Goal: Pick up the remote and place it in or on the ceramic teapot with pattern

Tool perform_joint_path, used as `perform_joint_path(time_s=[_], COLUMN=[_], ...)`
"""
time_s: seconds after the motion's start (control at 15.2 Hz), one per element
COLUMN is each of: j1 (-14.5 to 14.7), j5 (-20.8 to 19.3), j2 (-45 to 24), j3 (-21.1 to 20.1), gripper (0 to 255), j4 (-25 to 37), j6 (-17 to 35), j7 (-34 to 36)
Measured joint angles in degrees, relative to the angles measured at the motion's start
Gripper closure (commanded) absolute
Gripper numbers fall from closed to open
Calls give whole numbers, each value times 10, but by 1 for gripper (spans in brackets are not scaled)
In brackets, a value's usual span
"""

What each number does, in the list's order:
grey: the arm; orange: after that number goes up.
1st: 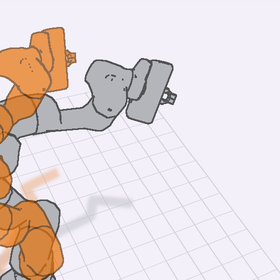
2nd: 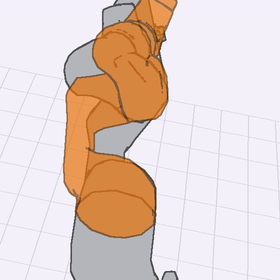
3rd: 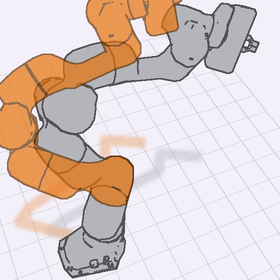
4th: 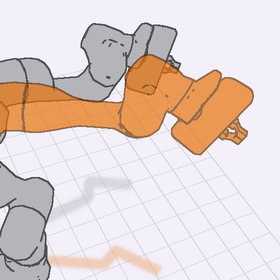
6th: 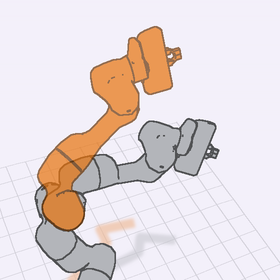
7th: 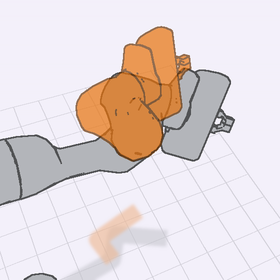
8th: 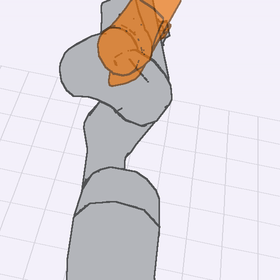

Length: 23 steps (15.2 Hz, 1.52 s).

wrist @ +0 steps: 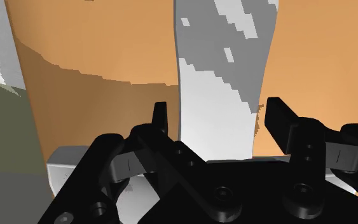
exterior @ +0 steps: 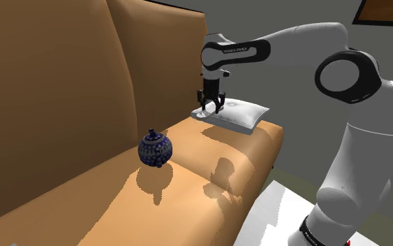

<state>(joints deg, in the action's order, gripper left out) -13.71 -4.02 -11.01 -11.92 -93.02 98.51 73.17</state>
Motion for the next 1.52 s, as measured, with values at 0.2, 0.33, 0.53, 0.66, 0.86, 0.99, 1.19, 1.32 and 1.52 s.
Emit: perform_joint_path(time_s=[0.2, 0.33, 0.53, 0.66, 0.86, 0.99, 1.19, 1.32, 1.52], j1=[1, 2, 2, 2, 8, 22, 47, 66, 94], j5=[0, 0, 0, 0, -1, -2, -7, -10, -16], j2=[-1, -3, -1, -5, -9, -13, -36, -51, -72], j3=[-1, -1, -1, -1, -4, -13, -27, -36, -49], gripper=[255, 255, 255, 255, 255, 255, 255, 255, 255], j4=[25, 43, 64, 83, 107, 113, 149, 170, 199], j6=[-24, -41, -63, -78, -98, -102, -117, -124, -134], j7=[0, 1, -2, -2, 4, 27, 63, 90, 127])
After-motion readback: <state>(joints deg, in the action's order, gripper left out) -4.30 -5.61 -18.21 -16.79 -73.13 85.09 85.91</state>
